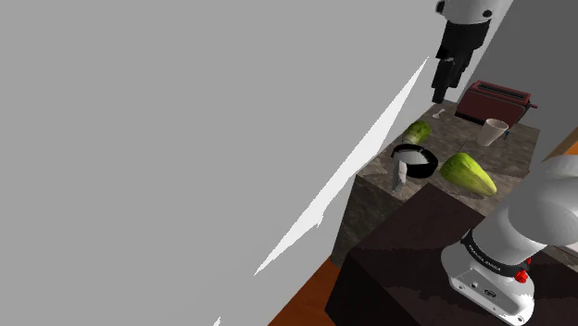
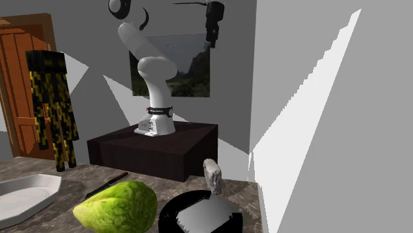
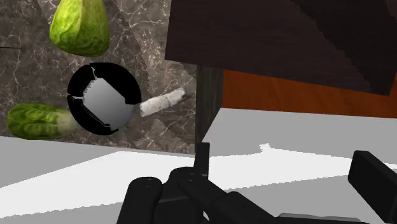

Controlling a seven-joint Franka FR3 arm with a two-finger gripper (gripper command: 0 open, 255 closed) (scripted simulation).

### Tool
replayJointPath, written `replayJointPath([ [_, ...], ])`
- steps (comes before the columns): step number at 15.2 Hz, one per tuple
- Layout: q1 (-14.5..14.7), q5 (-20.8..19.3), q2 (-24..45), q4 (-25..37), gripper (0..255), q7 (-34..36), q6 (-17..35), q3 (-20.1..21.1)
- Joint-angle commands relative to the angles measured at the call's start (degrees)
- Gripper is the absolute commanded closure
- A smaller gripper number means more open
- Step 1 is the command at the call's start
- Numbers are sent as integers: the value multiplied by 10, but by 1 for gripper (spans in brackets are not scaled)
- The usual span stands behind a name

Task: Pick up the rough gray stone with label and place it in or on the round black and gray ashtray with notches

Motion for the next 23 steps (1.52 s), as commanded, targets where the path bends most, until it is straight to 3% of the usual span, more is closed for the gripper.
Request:
replayJointPath([
  [1, 0, 0, 0, 0, 0, 0, 0, 0],
  [12, -69, -7, 89, -123, 0, 94, 218, -46],
  [23, -130, -4, 266, -171, 0, 171, 451, -101],
])
